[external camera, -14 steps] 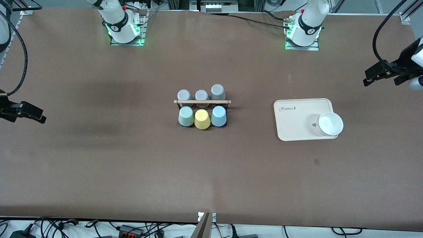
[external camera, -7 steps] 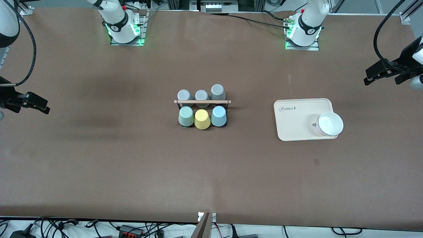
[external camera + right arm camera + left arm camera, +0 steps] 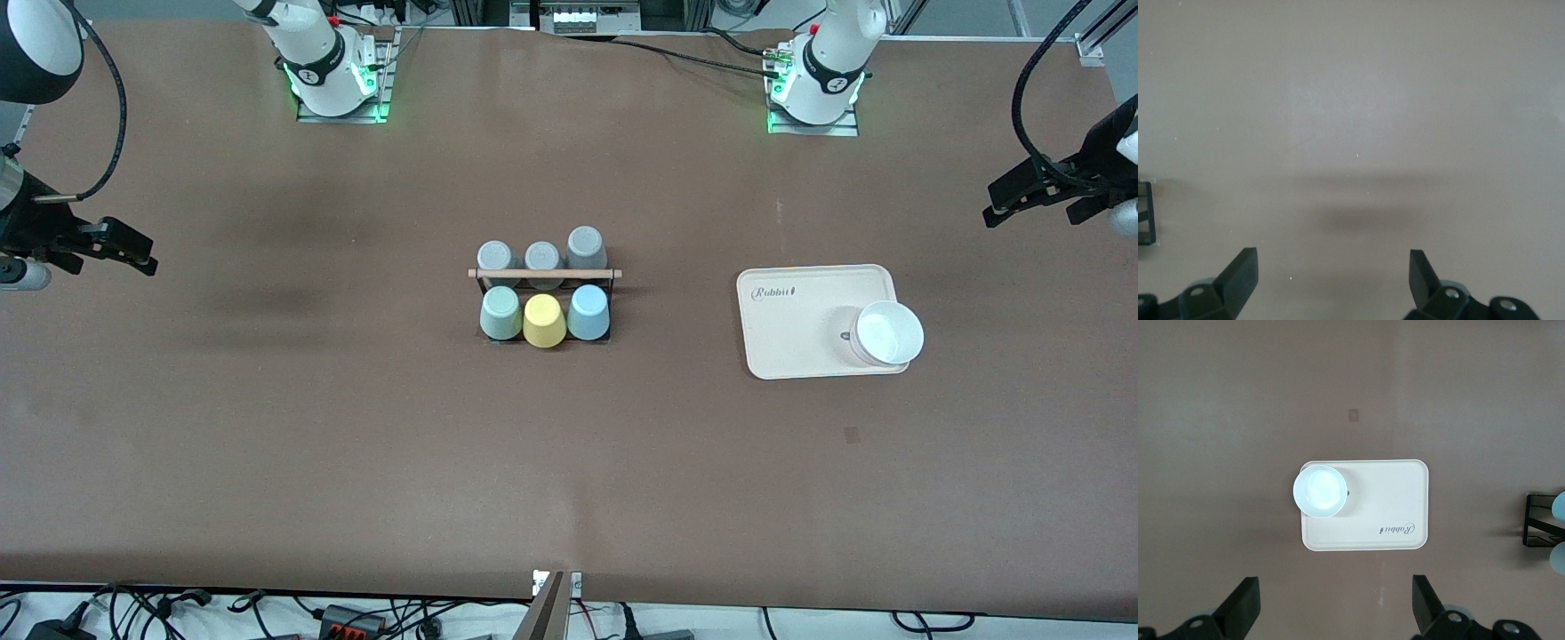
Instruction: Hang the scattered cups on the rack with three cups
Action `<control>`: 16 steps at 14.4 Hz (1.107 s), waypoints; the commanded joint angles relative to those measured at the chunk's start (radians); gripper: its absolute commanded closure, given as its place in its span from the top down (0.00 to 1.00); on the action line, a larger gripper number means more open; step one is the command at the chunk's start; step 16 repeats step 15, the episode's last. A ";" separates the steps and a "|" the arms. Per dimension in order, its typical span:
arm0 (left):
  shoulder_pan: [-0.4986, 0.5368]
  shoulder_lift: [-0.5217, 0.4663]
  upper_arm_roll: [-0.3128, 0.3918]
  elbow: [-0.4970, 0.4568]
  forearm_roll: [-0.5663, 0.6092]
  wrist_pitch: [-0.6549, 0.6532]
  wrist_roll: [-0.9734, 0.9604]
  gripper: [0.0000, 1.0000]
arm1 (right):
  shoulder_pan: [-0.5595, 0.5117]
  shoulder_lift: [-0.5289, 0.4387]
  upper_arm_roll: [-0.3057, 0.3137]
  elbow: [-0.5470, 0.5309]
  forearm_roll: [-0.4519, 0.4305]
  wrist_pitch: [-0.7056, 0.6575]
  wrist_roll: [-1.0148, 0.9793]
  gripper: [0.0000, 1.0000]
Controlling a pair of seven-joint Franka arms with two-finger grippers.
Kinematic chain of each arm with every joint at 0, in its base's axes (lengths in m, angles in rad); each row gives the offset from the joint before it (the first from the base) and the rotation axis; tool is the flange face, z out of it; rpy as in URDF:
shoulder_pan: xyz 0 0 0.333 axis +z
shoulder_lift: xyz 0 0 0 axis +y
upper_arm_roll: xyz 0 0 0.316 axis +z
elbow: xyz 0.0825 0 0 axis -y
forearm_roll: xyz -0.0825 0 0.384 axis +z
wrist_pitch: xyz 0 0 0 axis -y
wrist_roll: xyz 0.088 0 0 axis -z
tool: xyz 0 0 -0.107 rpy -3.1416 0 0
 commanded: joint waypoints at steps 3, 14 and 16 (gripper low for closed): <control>0.000 -0.024 0.002 -0.016 0.014 -0.004 0.007 1.00 | 0.012 -0.043 -0.011 -0.029 -0.009 0.007 -0.020 1.00; -0.001 -0.022 0.005 -0.012 0.014 -0.006 -0.002 1.00 | 0.013 -0.056 -0.011 -0.035 -0.009 -0.012 -0.019 1.00; -0.003 -0.015 -0.003 -0.010 0.014 -0.006 -0.008 1.00 | 0.013 -0.056 -0.011 -0.035 -0.008 -0.012 -0.019 1.00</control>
